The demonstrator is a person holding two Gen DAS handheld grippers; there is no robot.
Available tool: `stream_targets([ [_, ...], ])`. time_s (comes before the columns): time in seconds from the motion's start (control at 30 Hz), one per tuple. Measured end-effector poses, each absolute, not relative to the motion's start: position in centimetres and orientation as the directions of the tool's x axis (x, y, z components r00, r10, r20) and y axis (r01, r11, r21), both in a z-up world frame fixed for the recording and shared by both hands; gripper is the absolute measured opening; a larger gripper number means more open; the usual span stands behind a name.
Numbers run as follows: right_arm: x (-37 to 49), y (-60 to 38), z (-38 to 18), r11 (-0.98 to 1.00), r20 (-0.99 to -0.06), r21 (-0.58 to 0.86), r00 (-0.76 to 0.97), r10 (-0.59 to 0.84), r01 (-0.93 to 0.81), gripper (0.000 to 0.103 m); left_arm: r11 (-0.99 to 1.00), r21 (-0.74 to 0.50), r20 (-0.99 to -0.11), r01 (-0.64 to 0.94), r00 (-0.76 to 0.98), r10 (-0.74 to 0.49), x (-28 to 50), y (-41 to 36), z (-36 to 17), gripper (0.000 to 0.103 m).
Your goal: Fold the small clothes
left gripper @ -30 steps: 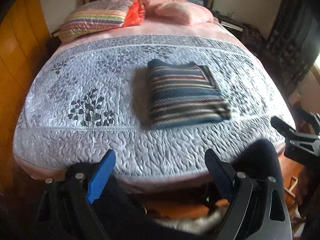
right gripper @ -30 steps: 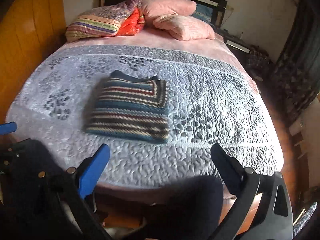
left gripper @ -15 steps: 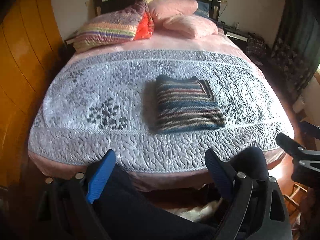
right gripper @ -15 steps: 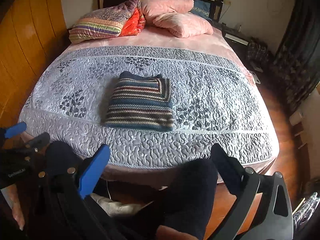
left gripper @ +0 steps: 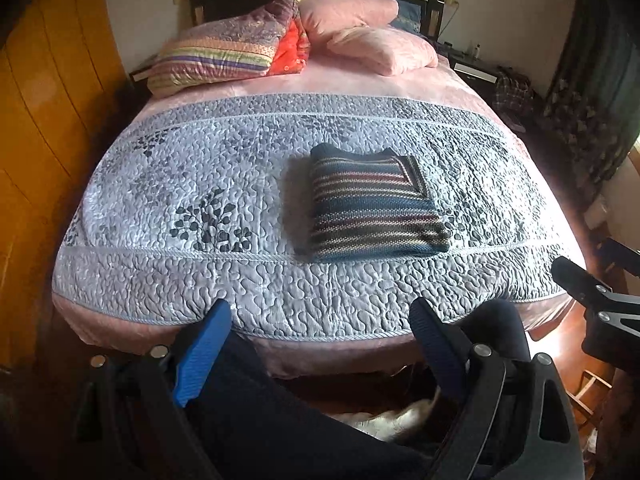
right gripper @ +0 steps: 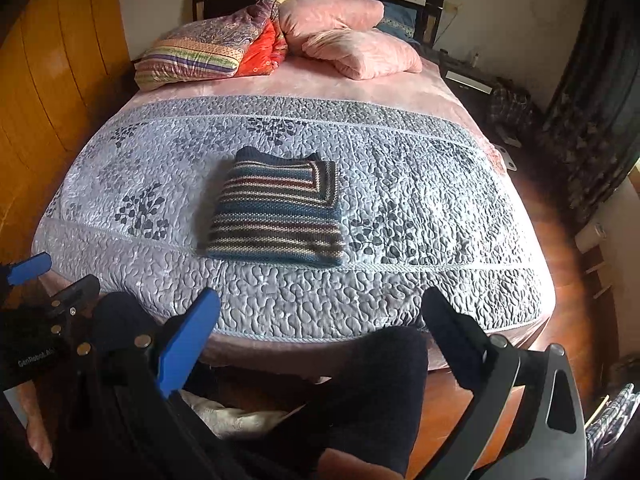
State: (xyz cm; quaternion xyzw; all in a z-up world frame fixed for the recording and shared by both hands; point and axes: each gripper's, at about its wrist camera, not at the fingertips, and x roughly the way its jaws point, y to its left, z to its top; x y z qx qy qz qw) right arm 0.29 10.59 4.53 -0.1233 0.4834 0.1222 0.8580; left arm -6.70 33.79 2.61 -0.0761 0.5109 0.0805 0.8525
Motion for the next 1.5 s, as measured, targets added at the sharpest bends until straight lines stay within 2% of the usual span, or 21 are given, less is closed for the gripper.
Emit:
stream_targets([
  [1.5,0.5,10.8,5.9,0.942,-0.822,-0.099,0.560,0.105,-0.321,0.100,0.976,-0.044,-0.860,-0.215,0.505,0.072,-6.2,32.9,4.2,0.091],
])
